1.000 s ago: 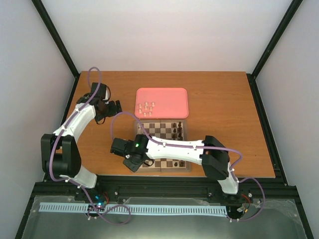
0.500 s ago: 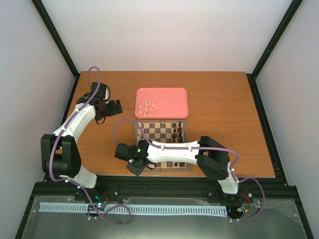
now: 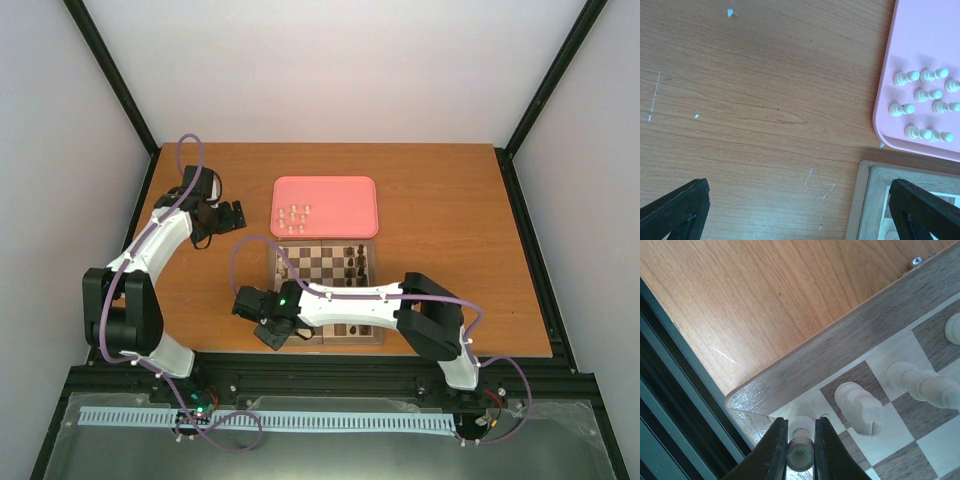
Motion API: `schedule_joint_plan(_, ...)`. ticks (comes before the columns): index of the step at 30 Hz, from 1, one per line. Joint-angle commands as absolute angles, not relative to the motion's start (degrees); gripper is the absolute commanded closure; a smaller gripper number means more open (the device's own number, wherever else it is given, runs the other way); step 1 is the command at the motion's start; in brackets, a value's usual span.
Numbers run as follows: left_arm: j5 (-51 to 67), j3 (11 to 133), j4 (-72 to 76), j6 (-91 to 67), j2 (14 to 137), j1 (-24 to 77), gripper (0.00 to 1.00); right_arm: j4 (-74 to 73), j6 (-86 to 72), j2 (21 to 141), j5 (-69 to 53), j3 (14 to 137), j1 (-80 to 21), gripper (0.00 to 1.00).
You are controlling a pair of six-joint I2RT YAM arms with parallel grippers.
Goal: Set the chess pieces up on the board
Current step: Place the chess piece on the chessboard.
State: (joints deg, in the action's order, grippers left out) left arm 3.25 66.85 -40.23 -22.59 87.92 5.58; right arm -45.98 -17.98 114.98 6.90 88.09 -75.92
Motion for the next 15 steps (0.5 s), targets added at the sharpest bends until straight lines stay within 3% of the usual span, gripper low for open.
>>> schedule_joint_plan(1, 3.16, 67.23, -39.11, -21.27, 88.27, 5.89, 0.00, -44.82, -18.07, 112.93, 8.29, 87.52, -75.43, 0.97)
schedule_joint_plan(8, 3.12, 67.41, -39.22, -21.29, 88.40, 5.91, 0.00, -45.00, -18.03, 113.52, 7.25, 87.29, -75.10, 0.94)
schedule_joint_plan(15, 3.26, 67.63, -39.21, -21.22, 88.89, 5.94, 0.00, -45.20, -17.32, 113.35, 6.61, 87.12, -74.97, 0.86)
